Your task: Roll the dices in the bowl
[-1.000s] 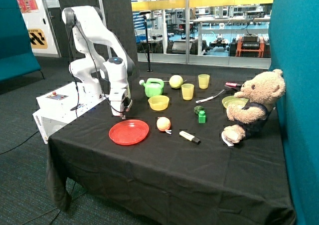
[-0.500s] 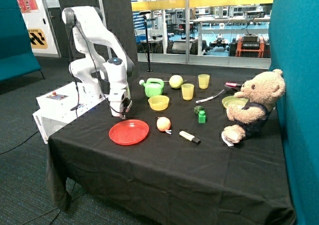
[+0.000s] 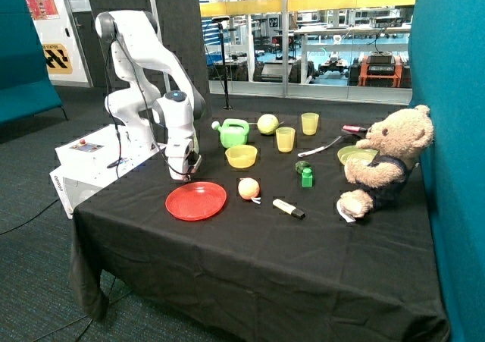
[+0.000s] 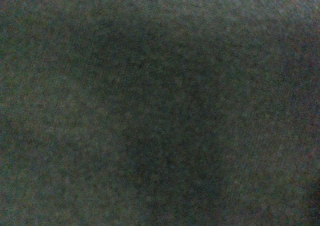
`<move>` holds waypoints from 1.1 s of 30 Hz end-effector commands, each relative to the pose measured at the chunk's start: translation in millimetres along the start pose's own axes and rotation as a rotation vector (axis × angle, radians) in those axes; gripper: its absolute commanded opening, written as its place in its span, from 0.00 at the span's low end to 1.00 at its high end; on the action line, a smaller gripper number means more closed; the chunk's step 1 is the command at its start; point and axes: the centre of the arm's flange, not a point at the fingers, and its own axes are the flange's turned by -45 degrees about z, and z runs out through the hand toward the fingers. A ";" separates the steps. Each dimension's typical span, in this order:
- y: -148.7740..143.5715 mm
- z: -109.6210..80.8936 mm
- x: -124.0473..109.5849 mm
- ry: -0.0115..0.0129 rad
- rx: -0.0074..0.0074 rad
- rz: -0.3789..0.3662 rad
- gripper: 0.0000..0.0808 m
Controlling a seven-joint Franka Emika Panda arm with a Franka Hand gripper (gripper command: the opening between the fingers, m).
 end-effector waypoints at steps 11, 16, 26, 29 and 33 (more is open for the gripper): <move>1.6 10.2 6.1 -0.0017 0.0026 0.002 0.43; -0.6 10.6 5.4 -0.0017 0.0026 0.006 0.40; -4.1 10.6 1.3 -0.0017 0.0026 -0.002 0.02; -3.8 10.6 1.3 -0.0017 0.0026 -0.001 0.00; -3.2 10.6 1.4 -0.0017 0.0026 0.002 0.00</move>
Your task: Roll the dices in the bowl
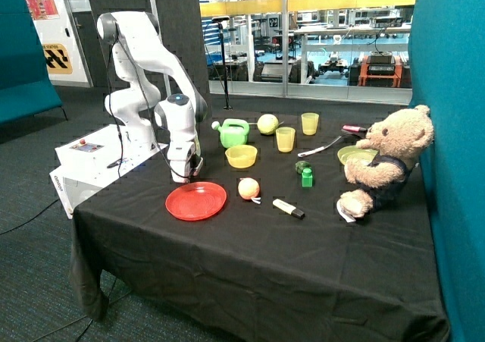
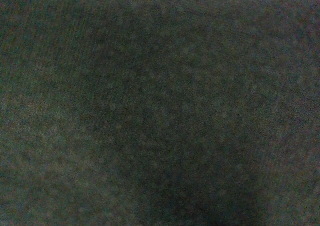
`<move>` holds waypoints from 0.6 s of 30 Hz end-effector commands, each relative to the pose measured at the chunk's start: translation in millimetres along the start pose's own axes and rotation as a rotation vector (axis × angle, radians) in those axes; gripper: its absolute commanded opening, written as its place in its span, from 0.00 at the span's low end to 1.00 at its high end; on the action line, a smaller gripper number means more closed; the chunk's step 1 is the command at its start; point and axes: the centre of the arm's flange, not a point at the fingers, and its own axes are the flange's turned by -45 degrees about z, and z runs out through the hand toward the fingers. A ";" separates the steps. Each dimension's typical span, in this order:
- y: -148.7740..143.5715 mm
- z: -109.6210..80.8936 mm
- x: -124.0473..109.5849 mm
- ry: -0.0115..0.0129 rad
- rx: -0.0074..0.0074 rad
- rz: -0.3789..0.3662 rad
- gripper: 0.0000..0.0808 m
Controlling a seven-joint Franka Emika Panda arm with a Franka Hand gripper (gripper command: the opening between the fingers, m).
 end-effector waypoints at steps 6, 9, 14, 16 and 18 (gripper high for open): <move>-4.7 0.1 -1.7 0.0018 -0.0034 -0.001 0.00; -6.2 -0.5 -0.6 0.0019 -0.0034 0.005 0.00; -8.1 -1.2 1.8 0.0018 -0.0034 -0.001 0.00; -9.3 -1.4 2.2 0.0018 -0.0034 0.003 0.00; -10.5 -1.7 2.7 0.0018 -0.0035 -0.004 0.00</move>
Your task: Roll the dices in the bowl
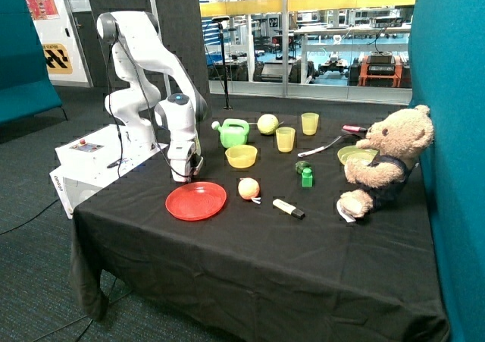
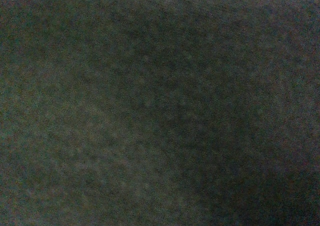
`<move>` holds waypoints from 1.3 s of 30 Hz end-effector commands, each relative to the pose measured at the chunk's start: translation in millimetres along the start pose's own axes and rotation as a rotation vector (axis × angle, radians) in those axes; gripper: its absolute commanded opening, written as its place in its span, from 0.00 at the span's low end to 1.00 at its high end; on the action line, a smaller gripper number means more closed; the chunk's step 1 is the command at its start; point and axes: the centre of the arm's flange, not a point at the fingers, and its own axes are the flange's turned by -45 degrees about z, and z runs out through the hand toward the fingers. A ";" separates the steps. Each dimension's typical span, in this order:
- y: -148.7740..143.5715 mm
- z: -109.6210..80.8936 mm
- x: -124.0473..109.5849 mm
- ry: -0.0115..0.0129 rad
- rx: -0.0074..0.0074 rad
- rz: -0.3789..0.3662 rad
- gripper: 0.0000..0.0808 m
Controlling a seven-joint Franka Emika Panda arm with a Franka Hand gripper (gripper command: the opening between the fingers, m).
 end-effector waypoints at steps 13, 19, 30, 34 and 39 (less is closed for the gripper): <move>-13.9 -39.0 10.1 -0.0004 -0.0049 -0.012 0.00; -28.6 -63.7 11.3 -0.0005 -0.0049 -0.043 0.00; -82.9 -95.2 16.9 -0.0006 -0.0049 -0.095 0.00; -110.0 -104.1 20.7 -0.0007 -0.0049 -0.112 0.00; -134.6 -114.7 27.7 -0.0007 -0.0049 -0.121 0.00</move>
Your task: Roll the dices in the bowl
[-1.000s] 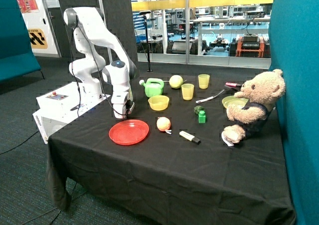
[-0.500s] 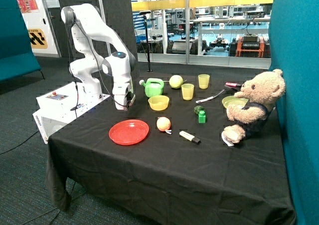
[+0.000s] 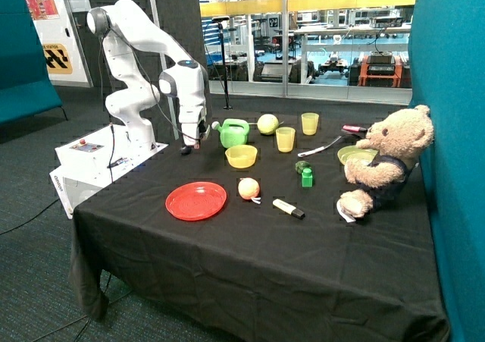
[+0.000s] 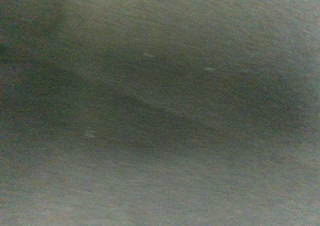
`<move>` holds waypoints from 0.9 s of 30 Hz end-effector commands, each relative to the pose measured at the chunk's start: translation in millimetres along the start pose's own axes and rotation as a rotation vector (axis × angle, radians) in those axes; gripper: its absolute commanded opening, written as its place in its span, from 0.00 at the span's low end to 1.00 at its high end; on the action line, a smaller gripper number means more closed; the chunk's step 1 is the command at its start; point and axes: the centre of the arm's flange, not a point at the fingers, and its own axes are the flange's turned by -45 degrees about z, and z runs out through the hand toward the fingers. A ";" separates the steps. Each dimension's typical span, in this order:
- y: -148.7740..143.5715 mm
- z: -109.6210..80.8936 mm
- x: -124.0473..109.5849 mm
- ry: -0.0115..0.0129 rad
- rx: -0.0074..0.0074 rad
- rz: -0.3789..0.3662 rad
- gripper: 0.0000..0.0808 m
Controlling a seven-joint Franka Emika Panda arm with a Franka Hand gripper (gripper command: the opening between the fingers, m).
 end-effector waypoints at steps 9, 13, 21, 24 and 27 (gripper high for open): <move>-62.1 -46.8 41.7 0.0004 0.0019 0.080 0.00; -64.9 -58.2 59.1 0.0003 0.0019 0.111 0.00; -65.5 -72.1 93.3 0.0002 0.0020 0.202 0.00; -59.1 -72.6 104.6 0.0002 0.0020 0.247 0.00; -45.5 -71.7 117.0 0.0002 0.0020 0.291 0.00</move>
